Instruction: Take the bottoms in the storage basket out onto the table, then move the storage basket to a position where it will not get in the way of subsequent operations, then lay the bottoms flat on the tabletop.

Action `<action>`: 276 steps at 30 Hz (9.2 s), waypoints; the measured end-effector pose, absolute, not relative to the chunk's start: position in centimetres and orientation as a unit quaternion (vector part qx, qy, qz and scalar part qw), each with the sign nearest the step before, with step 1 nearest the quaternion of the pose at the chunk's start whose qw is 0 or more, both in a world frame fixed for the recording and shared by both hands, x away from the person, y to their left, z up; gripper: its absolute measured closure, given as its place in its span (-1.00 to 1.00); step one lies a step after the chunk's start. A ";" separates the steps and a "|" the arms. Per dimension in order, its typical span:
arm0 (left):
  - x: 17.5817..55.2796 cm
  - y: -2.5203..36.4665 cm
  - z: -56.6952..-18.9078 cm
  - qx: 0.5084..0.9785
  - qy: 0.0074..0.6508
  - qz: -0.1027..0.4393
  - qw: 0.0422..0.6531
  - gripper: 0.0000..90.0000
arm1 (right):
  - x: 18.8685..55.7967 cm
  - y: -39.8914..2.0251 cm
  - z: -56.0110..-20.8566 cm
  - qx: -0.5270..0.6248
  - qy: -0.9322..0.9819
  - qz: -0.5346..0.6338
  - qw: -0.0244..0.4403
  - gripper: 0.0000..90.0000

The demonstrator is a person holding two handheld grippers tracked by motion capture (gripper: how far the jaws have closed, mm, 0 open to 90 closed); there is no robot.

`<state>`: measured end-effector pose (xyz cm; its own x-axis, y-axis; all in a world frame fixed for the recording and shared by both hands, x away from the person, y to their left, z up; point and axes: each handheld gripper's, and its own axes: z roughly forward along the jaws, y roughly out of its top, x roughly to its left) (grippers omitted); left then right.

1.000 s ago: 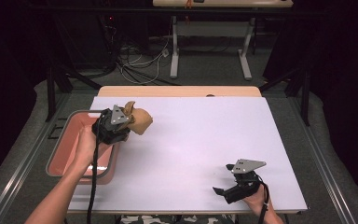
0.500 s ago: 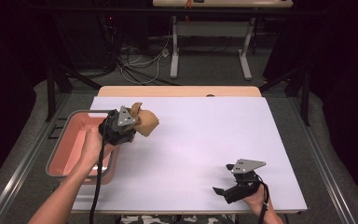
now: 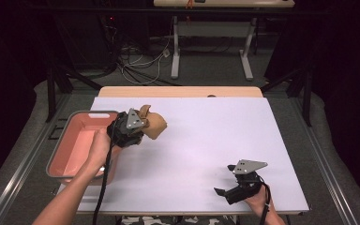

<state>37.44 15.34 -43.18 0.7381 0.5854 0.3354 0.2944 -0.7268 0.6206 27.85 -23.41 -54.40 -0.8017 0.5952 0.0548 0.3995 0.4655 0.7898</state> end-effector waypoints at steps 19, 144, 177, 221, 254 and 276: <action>37.5 13.3 -43.9 0.898 0.227 0.252 0.281 0.42 | 27.8 -23.4 -54.4 0.294 0.849 0.423 0.114 -0.98; 36.7 8.1 -51.8 0.907 0.213 0.148 0.332 -0.72 | 27.8 -23.4 -54.8 0.296 0.852 0.418 0.107 -0.95; 36.1 10.3 -51.3 0.883 0.249 0.164 0.364 -1.00 | 28.5 -22.8 -55.0 0.300 0.852 0.416 0.105 -0.95; 34.9 14.6 -51.4 0.808 0.343 0.235 0.418 0.71 | 33.3 -12.1 -53.4 0.261 0.869 0.366 0.205 0.17; 34.8 13.5 -53.8 0.824 0.368 0.222 0.369 0.65 | 32.4 -11.3 -54.8 0.239 0.874 0.350 0.237 0.84; 34.5 14.0 -53.2 0.815 0.368 0.217 0.391 0.56 | 32.2 -13.8 -53.5 0.249 0.870 0.337 0.260 0.95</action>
<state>34.52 13.97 -53.21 0.6352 0.7695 0.0664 0.4302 -0.4239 0.7970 32.22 -13.80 -53.53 -0.7415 0.6078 -0.2841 0.2579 0.6491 0.7157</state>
